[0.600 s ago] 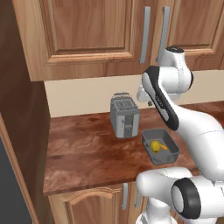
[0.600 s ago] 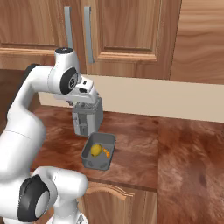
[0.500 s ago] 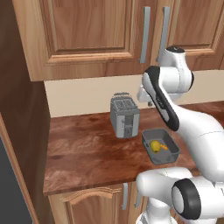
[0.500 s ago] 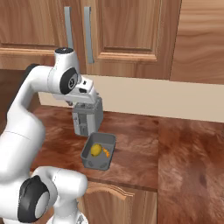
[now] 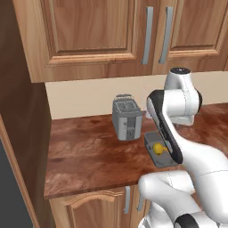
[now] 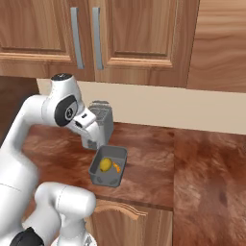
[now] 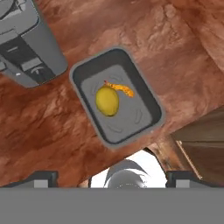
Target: Place the tupperware on the top shelf of the fridge. Make space for the tupperware among the existing items by rearranging them on the shelves if needed. Close the fridge door when finished.
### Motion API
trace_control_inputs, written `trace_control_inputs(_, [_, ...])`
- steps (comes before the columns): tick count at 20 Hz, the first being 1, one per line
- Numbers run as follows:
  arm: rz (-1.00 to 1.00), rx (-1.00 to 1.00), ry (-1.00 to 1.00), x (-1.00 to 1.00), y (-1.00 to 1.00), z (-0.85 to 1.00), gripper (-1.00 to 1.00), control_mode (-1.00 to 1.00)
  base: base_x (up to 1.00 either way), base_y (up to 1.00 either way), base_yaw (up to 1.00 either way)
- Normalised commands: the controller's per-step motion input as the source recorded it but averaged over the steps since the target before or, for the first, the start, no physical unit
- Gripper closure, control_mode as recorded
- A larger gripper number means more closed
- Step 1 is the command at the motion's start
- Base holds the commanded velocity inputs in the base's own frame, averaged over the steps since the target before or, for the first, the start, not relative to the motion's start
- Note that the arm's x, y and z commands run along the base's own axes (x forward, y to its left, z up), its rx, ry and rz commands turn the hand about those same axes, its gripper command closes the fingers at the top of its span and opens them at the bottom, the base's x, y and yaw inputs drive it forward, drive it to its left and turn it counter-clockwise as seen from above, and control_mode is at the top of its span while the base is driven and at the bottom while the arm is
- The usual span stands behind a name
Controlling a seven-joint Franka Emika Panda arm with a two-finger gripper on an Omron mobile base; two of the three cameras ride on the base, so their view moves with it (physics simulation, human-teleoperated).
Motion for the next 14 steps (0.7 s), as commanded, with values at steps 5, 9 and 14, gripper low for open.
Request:
trace_control_inputs(5, [-0.55, 0.07, 0.0, -0.32, -0.21, -0.7, -1.0, -1.0, 0.0, 0.0, 0.0])
trace_control_inputs(9, [-0.27, 0.18, 0.08, 0.0, -0.26, -0.47, -1.0, -1.0, 0.0, 0.0, 0.0])
trace_control_inputs(14, [-0.02, 0.23, 0.22, 0.04, -0.35, -0.4, -1.0, -1.0, 0.0, 0.0, 0.0])
